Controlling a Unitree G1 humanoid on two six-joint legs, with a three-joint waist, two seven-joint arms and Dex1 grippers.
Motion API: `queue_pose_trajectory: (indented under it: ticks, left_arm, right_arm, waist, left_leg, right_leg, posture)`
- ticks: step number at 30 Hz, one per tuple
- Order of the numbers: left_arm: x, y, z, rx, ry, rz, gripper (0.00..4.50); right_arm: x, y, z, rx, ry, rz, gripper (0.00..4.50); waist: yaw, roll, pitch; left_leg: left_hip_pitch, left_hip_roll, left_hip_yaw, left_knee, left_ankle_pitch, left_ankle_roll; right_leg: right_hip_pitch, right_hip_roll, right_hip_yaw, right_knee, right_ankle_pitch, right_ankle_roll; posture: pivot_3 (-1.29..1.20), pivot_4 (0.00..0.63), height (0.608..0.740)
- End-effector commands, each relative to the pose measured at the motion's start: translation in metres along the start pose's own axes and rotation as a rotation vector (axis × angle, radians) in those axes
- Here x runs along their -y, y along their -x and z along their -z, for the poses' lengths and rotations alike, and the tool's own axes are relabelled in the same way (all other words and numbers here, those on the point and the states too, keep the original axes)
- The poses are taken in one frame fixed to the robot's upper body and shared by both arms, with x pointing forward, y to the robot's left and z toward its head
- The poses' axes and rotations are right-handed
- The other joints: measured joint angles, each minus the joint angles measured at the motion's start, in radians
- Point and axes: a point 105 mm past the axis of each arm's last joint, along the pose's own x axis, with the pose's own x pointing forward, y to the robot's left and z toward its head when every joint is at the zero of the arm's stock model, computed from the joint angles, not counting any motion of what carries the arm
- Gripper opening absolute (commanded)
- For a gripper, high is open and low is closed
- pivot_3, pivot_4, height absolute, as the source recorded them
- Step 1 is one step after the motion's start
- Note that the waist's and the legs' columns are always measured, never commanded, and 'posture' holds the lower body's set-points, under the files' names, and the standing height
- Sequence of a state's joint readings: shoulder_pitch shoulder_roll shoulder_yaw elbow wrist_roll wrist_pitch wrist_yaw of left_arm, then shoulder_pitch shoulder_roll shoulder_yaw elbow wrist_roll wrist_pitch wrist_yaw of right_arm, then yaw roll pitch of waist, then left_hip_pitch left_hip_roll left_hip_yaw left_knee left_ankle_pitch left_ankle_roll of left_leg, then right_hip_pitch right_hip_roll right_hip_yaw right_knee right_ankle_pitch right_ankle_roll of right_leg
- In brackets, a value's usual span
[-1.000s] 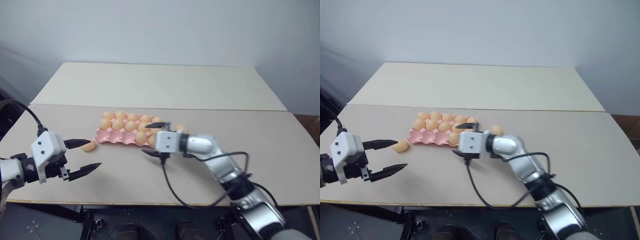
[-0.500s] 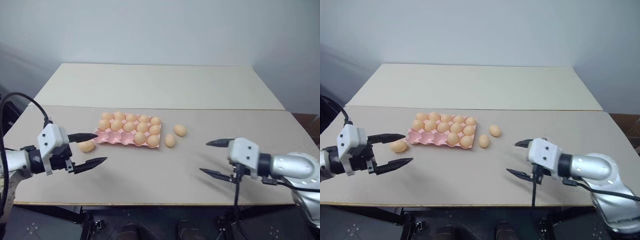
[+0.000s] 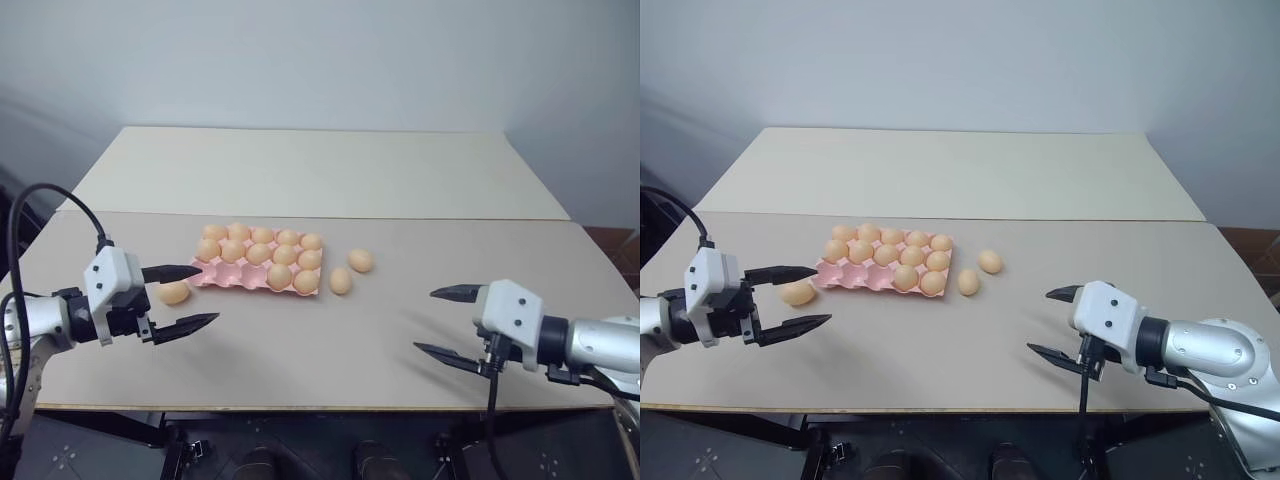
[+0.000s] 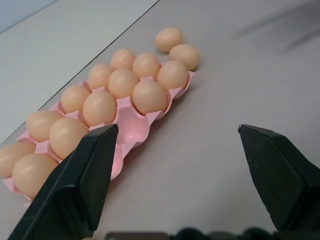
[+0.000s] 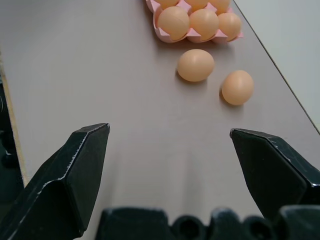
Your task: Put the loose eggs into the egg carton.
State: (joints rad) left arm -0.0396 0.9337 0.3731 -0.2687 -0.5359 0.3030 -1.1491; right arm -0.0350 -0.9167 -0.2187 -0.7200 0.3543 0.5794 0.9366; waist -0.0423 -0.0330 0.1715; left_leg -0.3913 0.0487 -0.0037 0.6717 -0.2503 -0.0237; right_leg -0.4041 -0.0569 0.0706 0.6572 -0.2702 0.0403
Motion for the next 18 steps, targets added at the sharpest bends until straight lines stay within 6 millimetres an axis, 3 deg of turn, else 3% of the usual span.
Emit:
queue_pose_trajectory:
  ticks: [1, 5, 18]
  left_arm:
    - [-0.001, 0.001, -0.009, 0.014, -0.051, -0.008, 4.18]
    - [0.002, -0.001, -0.009, 0.014, -0.05, -0.011, 4.18]
    - [0.005, -0.008, -0.008, 0.01, -0.053, -0.016, 4.18]
  right_arm:
    - [0.011, -0.012, -0.006, -0.043, 0.002, 0.026, 4.48]
    - [0.018, -0.033, -0.012, -0.05, -0.024, 0.023, 4.48]
    - [0.035, -0.138, -0.024, -0.039, 0.104, 0.075, 4.48]
  waist:
    - [-0.003, 0.0, 0.0]
    - [-0.001, 0.0, 0.0]
    - [-0.001, 0.0, 0.0]
  left_leg:
    - [0.0, 0.0, 0.0, 0.0, 0.0, 0.0]
    - [-0.001, 0.0, 0.0, 0.0, 0.0, 0.0]
    - [-0.003, 0.0, 0.0, 0.0, 0.0, 0.0]
  right_leg:
    - [0.0, 0.0, 0.0, 0.0, 0.0, 0.0]
    - [-0.001, 0.0, 0.0, 0.0, 0.0, 0.0]
    - [-0.004, 0.0, 0.0, 0.001, 0.0, 0.0]
  posture:
    - [0.0, 0.15, 0.74]
    - [0.0, 0.15, 0.74]
    - [0.0, 0.15, 0.74]
